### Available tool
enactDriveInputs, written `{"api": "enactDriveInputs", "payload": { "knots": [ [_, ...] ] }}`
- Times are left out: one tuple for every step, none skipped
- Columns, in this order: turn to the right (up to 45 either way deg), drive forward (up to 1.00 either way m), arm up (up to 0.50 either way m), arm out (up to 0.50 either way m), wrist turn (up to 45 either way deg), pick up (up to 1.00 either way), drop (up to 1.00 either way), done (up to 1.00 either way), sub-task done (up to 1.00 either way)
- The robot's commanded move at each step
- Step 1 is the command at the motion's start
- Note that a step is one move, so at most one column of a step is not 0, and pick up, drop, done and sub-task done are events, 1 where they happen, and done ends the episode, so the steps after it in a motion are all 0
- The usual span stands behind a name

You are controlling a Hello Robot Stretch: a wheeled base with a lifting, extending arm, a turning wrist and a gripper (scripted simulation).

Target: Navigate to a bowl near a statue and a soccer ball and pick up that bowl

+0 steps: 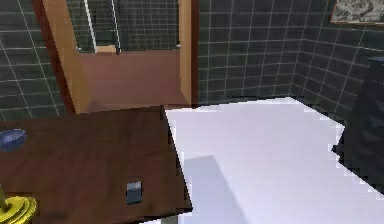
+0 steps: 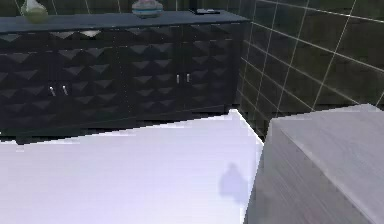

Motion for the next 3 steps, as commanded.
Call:
{"api": "enactDriveInputs", "payload": {
  "knots": [
    [24.0, 0.00, 0.00, 0.00, 0.0, 0.00, 0.00, 0.00, 0.00],
    [0.0, 0.60, 0.00, 0.00, 0.0, 0.00, 0.00, 0.00, 0.00],
    [-36.0, 0.00, 0.00, 0.00, 0.0, 0.00, 0.00, 0.00, 0.00]
  ]
}}
